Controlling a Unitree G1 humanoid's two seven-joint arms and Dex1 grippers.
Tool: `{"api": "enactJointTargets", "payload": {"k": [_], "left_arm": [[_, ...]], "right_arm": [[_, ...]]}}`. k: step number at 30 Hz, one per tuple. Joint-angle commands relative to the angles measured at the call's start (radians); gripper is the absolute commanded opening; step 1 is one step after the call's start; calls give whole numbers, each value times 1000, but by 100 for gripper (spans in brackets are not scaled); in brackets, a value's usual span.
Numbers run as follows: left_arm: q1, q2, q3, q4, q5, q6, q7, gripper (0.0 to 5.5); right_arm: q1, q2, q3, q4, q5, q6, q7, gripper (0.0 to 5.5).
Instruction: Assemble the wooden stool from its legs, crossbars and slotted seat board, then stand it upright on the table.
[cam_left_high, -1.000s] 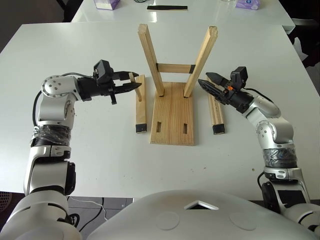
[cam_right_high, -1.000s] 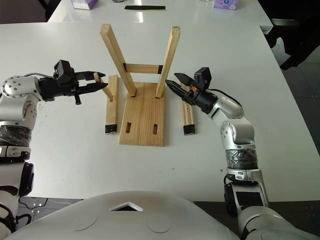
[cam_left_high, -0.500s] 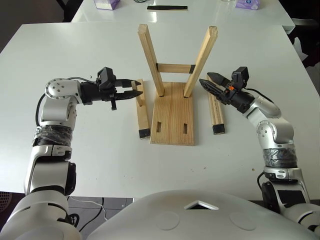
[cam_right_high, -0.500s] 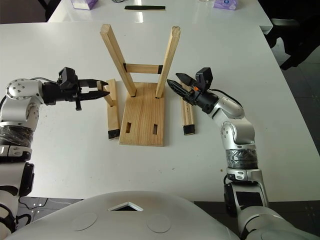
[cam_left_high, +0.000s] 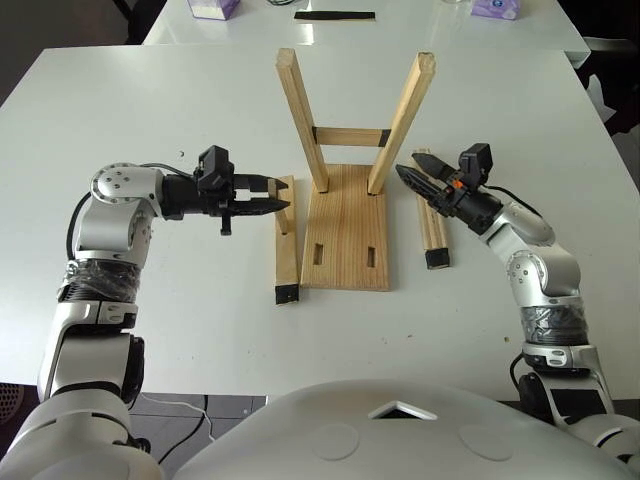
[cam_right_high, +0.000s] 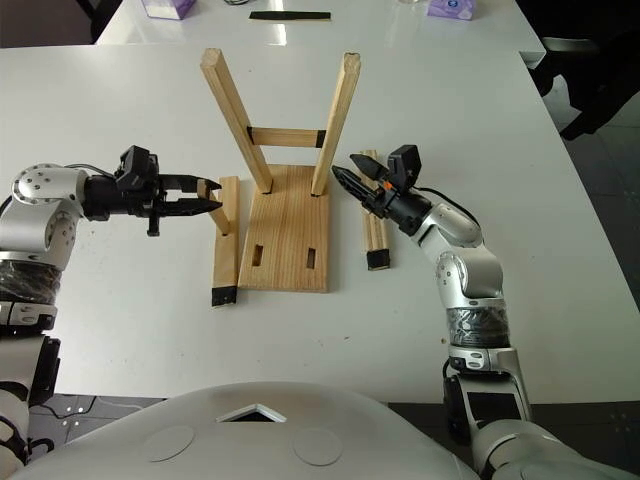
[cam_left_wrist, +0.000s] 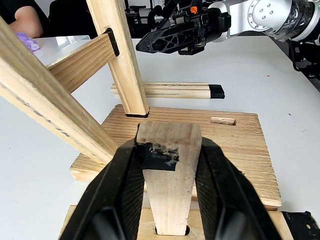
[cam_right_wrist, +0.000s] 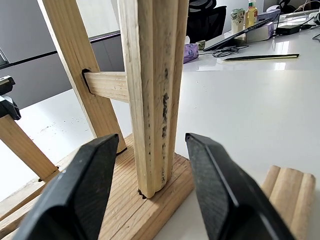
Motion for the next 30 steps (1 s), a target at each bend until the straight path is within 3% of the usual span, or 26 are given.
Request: {"api": "enactJointTargets", "payload": {"k": [1,9,12,14,19,25,30], "left_arm": [[96,7,-52,26,94,-18,19,133],[50,10,-30,81,84,-26,53,133],[25,6,-6,36,47,55,107,133],[25,22,14,-30,8,138,134,176],[72,70,141,-169,-55,257,213,239],[227,148,283,-337,-113,354,249,239],[295,79,459,-544,-250,455,441,239]], "right_arm": [[-4,-9,-12,7,-12,9,-10,246],[-9,11,-12,20,-21,1,-31,246],[-17,19,-20,35,-27,-9,-43,246],[-14,22,-26,41,-32,-15,-50,246],[20,34,-32,25,-29,-17,-64,246],[92,51,-32,-26,-29,-17,-89,246],[107,50,-43,-31,-28,-16,-102,246]]}}
